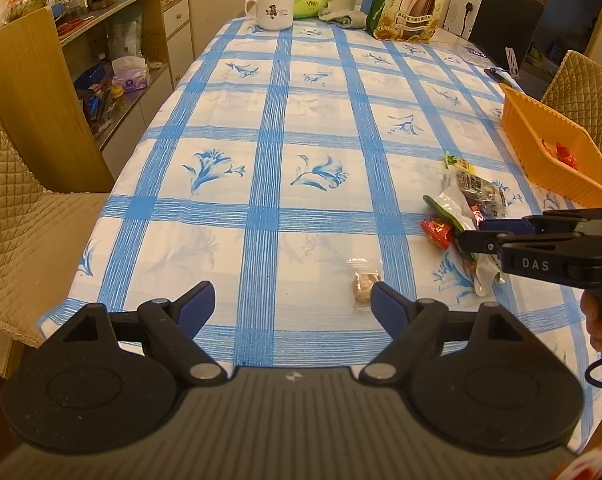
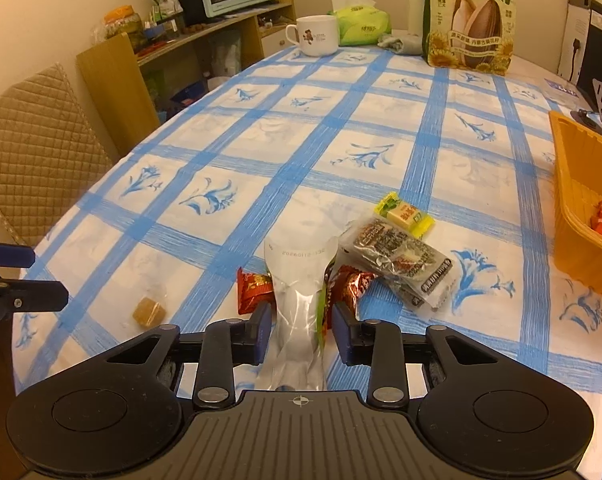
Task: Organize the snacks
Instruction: 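Grasp the clear plastic pouch with the right tool while the left tool grasps the small cookie packet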
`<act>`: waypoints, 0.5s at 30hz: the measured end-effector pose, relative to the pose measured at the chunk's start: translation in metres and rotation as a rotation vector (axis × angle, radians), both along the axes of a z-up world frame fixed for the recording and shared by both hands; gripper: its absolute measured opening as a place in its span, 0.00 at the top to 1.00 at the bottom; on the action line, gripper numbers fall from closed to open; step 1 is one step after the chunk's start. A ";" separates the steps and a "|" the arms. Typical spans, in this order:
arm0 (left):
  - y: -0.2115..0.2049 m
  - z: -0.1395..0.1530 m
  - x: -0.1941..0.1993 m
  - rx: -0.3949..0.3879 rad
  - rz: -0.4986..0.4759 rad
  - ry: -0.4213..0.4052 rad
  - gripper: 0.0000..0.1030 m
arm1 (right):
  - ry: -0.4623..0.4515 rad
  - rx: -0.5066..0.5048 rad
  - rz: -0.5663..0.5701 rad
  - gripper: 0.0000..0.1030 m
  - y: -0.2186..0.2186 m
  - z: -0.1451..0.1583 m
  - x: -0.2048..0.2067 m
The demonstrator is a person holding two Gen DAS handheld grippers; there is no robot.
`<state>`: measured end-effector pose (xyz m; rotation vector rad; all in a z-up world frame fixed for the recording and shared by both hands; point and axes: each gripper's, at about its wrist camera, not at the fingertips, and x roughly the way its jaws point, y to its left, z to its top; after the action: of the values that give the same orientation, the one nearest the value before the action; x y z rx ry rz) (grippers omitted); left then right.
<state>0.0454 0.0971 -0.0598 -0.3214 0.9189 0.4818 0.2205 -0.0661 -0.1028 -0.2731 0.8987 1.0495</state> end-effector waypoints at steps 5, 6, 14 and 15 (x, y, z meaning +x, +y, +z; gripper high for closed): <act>-0.001 -0.003 0.002 -0.002 -0.002 0.004 0.19 | -0.018 -0.023 0.001 0.70 0.008 -0.006 -0.001; -0.001 -0.003 0.003 -0.002 -0.003 0.004 0.19 | -0.027 -0.025 0.006 0.70 0.009 -0.007 -0.002; -0.004 -0.006 0.007 -0.005 -0.021 0.007 0.21 | -0.080 -0.039 0.040 0.71 0.016 -0.012 -0.011; -0.004 -0.006 0.008 -0.007 -0.023 0.004 0.21 | -0.078 -0.038 0.041 0.72 0.016 -0.012 -0.011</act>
<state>0.0530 0.0930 -0.0663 -0.3158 0.9277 0.4585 0.2100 -0.0504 -0.1147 -0.3628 0.8463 1.0537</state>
